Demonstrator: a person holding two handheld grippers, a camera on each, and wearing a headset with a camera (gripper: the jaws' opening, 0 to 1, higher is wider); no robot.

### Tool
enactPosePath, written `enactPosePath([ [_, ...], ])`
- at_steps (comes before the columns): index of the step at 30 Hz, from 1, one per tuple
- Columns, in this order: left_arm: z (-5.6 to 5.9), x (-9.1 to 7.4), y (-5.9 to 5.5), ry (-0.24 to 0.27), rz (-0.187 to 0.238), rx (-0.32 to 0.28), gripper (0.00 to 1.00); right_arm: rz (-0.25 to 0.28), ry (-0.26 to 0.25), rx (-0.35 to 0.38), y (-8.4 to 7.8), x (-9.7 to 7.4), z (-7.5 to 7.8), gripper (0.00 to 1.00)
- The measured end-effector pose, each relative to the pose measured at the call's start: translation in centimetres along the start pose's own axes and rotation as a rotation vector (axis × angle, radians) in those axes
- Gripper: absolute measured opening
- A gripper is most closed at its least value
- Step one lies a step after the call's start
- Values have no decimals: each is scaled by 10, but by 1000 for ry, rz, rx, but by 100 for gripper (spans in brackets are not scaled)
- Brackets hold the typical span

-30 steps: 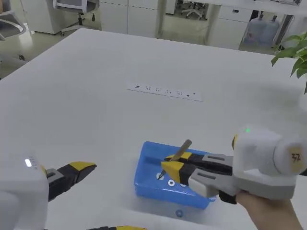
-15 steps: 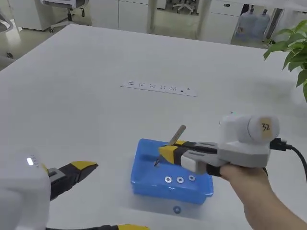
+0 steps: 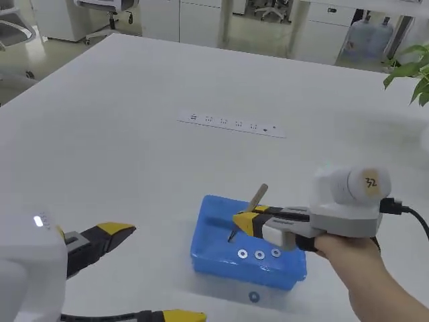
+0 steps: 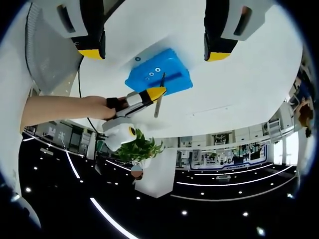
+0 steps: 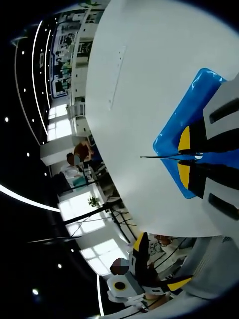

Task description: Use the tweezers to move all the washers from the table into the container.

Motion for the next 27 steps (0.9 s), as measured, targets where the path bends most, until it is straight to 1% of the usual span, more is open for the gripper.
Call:
enactPosePath([
  [13, -2, 1, 0, -2, -5, 2, 82, -14, 5, 3, -4, 4, 0, 3],
  [19, -1, 3, 1, -12, -5, 2, 82, -23, 12, 3, -5, 5, 0, 3],
  [27, -1, 3, 0, -16, -10, 4, 82, -22, 10, 4, -5, 4, 0, 3],
])
Point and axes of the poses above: the centre of the closed fingertips' face, and the gripper's own axes: x roughly forward along the fingers, z roughly to its right, y roughly out of its top, the point moved 7 cm from there along -x, roughly backward along the fingers
